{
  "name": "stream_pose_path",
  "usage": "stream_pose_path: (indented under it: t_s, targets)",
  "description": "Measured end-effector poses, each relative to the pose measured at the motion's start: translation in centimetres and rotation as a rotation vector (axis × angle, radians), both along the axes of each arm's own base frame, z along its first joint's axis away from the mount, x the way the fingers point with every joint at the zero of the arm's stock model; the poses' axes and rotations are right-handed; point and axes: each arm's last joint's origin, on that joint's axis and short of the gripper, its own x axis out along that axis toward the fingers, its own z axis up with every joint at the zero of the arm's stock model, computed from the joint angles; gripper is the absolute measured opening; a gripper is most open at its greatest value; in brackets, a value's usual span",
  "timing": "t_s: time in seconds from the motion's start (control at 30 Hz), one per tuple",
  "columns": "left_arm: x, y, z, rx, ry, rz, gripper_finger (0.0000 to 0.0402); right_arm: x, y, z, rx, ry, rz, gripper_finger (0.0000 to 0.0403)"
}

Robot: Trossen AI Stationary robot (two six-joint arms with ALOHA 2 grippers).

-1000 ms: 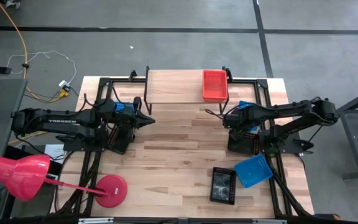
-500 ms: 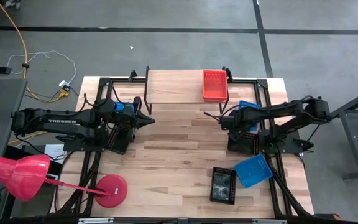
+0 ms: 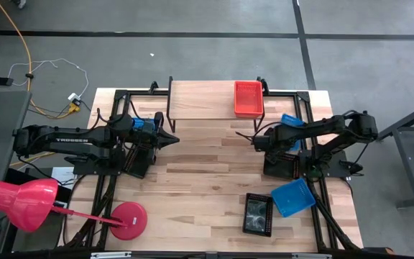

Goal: Stack baskets on shelf by color
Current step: Put the top right blue basket on the shelf

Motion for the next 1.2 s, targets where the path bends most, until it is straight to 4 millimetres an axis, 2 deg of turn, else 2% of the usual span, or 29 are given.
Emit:
stream_pose_path:
  t_s: [0.07, 0.2, 0.4, 0.6, 0.83, 1.1, 1.2]
  targets:
    - [0.0, 0.0, 0.0, 0.0, 0.0, 0.0, 0.0, -0.1, 0.0, 0.1, -0.002, 0.016, 0.008, 0.0008]
    - [0.0, 0.0, 0.0, 0.0, 0.0, 0.0, 0.0, -0.3, 0.1, 0.8, 0.002, 0.057, -0.014, 0.0008]
    - [0.0, 0.0, 0.0, 0.0, -0.001, 0.0, 0.0, 0.8, 0.5, 3.7, -0.064, 0.068, 0.011, 0.0002]
    - [0.0, 0.0, 0.0, -0.002, 0.0, 0.0, 0.0, 2.2, 1.6, 9.1, -0.171, 0.034, 0.044, 0.0001]
    - [0.0, 0.0, 0.0, -0.008, -0.001, 0.0, 0.0, 4.0, 2.5, 15.5, -0.302, -0.231, 0.149, 0.0001]
    - [0.0, 0.0, 0.0, -0.008, -0.001, 0.0, 0.0, 4.2, 2.6, 22.8, -0.554, -0.442, 0.237, 0.0]
    - [0.0, 0.0, 0.0, -0.008, -0.001, 0.0, 0.0, 4.2, 2.2, 24.8, -0.632, -0.491, 0.25, 0.0]
